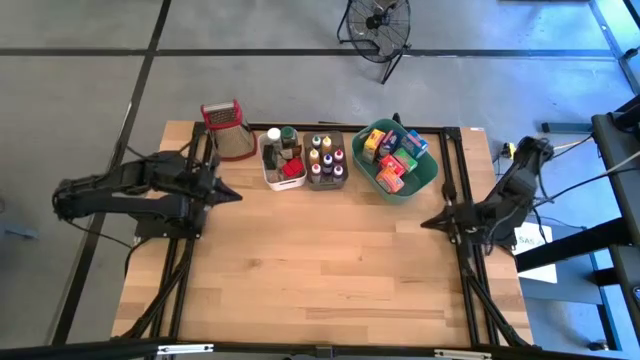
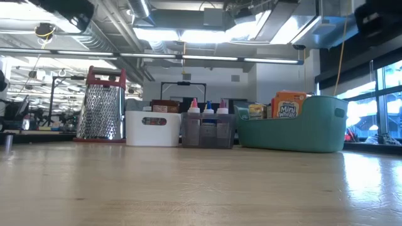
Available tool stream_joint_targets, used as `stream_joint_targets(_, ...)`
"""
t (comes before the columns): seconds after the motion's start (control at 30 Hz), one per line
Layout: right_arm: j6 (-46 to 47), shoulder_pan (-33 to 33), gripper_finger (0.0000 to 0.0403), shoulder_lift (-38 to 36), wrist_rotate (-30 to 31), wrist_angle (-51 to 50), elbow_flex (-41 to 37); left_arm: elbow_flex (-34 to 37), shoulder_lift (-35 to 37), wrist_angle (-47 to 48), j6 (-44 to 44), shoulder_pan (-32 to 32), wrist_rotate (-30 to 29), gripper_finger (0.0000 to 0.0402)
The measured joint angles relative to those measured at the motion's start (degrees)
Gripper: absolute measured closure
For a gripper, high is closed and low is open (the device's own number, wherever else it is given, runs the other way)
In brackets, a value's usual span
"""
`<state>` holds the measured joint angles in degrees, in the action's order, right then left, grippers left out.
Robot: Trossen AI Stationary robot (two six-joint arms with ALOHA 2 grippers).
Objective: Pick & Place Kitchen Items
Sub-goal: Return to Home Position
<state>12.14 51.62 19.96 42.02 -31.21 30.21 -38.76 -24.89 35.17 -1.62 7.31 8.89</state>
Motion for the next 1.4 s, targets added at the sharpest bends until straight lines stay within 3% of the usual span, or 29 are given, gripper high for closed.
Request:
stream_joint_targets(0.07,-3.74,-0.67,0.0398,-4.59,-2.51,8.57,-5.71,2.14,0.90,-5.04,0.04,-0.29,3.17,0.0400)
stream_joint_targets(0.2,-7.04,-2.35,0.0398,-11.18,-7.60,19.50,-15.12,8.22,1.76,-17.21,1.96,-0.63,2.82,0.0400)
stream_joint_targets(0.47,-6.14,-6.90,0.0399,-15.81,-11.54,25.82,-24.26,26.25,1.66,-44.42,-0.86,-3.77,3.63,0.0400)
stream_joint_targets(0.63,-6.65,-10.04,0.0399,-15.80,-17.21,31.37,-28.44,33.66,1.70,-55.31,-4.22,-5.93,6.17,0.0400)
stream_joint_targets(0.8,-8.10,-13.68,0.0399,-14.13,-19.48,34.98,-29.70,38.25,1.88,-57.93,-3.95,-6.36,6.25,0.0399)
stream_joint_targets(1.07,-9.26,-19.82,0.0399,-11.71,-20.45,34.74,-29.70,38.25,1.97,-58.17,-2.13,-7.36,6.25,0.0398)
stream_joint_targets(1.27,-10.09,-23.95,0.0399,-10.30,-26.73,34.20,-29.70,38.25,1.92,-55.34,-1.36,-6.73,6.10,0.0398)
stream_joint_targets(1.4,-15.23,-25.26,0.0399,-10.60,-27.19,33.87,-29.49,37.53,2.59,-52.53,-1.85,-6.73,6.09,0.0398)
